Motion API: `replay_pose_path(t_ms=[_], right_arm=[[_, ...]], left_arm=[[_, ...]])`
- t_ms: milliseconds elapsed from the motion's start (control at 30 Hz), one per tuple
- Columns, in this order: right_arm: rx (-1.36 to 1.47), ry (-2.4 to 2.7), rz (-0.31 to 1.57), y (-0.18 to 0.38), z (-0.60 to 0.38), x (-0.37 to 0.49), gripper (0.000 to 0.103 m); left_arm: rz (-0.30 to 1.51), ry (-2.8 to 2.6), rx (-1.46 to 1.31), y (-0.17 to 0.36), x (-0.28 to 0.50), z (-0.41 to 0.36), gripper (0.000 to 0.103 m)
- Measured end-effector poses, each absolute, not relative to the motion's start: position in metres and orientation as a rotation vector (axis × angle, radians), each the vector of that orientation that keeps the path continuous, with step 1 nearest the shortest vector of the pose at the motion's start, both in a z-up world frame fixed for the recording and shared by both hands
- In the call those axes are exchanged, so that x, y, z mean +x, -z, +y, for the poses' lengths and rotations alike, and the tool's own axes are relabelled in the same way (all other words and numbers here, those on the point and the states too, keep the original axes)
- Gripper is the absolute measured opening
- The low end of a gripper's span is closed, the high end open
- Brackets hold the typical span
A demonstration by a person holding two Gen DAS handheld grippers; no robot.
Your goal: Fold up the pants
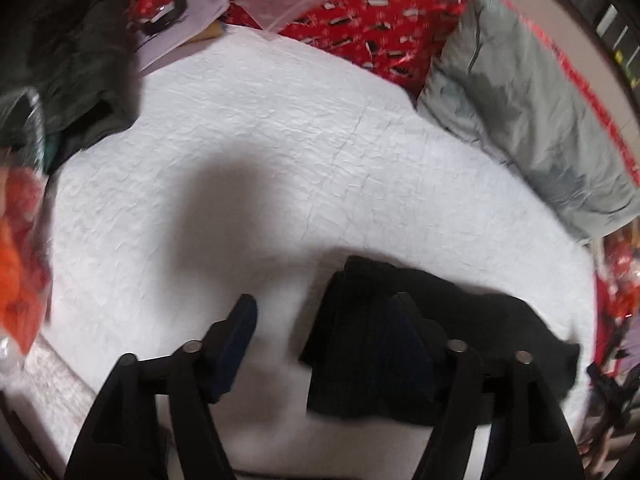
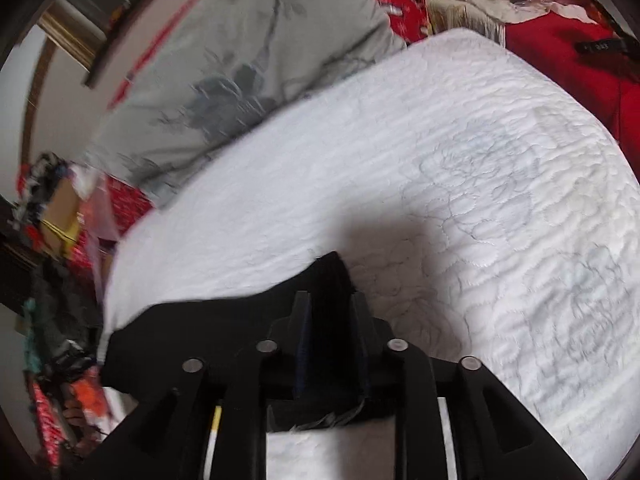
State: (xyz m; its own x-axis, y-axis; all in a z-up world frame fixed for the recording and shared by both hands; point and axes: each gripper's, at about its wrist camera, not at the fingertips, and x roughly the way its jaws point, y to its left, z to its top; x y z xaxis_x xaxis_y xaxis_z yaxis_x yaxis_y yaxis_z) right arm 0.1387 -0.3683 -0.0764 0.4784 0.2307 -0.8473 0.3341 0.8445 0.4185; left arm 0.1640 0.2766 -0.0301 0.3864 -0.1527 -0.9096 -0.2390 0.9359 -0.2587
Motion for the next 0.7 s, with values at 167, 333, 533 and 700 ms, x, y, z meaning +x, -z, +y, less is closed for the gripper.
replay_pose_path(t_ms=[167,333,533,700], right_arm=[[0.745,-0.045,1.091,0.07,-0.361,0.106,0.043],[0.874,-0.044,1.196,0.107,-0.347,0.103,0.043],[0.937,0.013,1.254,0.132,-0.334,0.118,0.043],[0.947,0.049,1.266,0.145,-0.319,0.133,0.043]], left_arm=[[1.167,0.054,-0.454,0.024,0.103,0.268,0.087],[1.277,0.037,-0.519,0.067,0.107,0.258,0.085],[1.288,-0.027,-0.608,0.085,0.133,0.273,0.086],[1.35,-0.056,-0.638,0.104,0.15,0.276,0.05]])
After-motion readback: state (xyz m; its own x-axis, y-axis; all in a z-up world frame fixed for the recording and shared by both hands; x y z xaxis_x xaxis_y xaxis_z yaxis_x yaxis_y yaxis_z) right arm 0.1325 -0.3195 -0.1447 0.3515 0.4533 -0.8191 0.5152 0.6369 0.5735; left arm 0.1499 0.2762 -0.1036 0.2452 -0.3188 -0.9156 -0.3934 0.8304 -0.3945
